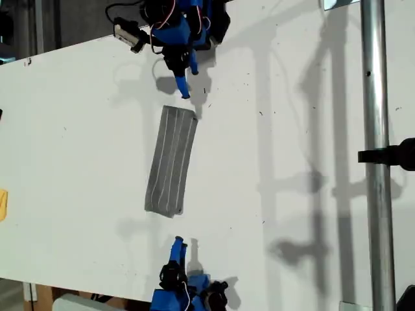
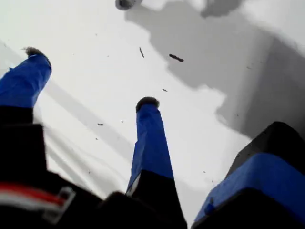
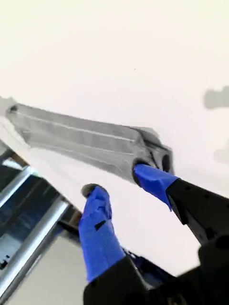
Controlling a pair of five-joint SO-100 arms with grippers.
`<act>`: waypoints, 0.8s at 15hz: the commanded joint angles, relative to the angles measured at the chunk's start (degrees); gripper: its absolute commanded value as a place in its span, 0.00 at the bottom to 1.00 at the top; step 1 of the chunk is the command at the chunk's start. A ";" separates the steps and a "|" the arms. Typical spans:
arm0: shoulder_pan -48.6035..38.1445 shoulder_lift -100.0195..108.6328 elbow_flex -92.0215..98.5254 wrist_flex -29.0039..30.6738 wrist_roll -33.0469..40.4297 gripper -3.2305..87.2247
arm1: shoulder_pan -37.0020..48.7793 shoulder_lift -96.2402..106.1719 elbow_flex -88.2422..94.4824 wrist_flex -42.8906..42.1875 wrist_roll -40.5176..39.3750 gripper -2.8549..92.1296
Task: Grasp corners of a towel and fold twice.
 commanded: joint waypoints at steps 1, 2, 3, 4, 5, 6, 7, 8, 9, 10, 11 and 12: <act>2.46 3.60 4.13 -4.13 3.25 0.04 | -1.76 2.29 4.31 -2.02 5.10 0.45; 2.99 3.60 6.68 -5.45 3.34 0.01 | -1.93 5.01 6.15 -2.29 5.80 0.46; 2.81 3.60 10.72 -5.54 3.16 0.01 | -1.76 6.86 6.50 -1.76 6.42 0.46; 3.34 3.60 15.73 -7.29 3.25 0.01 | -0.62 6.94 6.33 -1.58 5.89 0.47; 3.43 3.60 19.42 -8.61 2.99 0.01 | 0.79 5.89 6.06 -2.29 5.01 0.49; 3.43 3.60 18.81 -8.61 4.48 0.01 | 2.90 3.96 5.36 -3.60 3.60 0.49; 2.99 3.60 18.81 -8.17 5.10 0.01 | 5.27 -0.35 3.43 -5.10 1.41 0.50; 3.16 3.60 19.07 -7.73 4.66 0.01 | 8.61 -7.38 0.18 -6.86 -1.93 0.51; 3.60 3.60 19.25 -7.56 4.31 0.01 | 11.51 -15.21 -2.81 -10.28 -4.75 0.52; 4.04 3.60 19.34 -7.47 4.22 0.01 | 13.71 -22.94 -4.31 -15.82 -6.86 0.52; 4.13 3.60 19.42 -7.29 4.04 0.01 | 16.00 -29.97 -5.27 -21.53 -8.70 0.52; 4.31 3.60 19.51 -7.21 3.78 0.01 | 17.31 -36.39 -6.50 -26.54 -9.76 0.52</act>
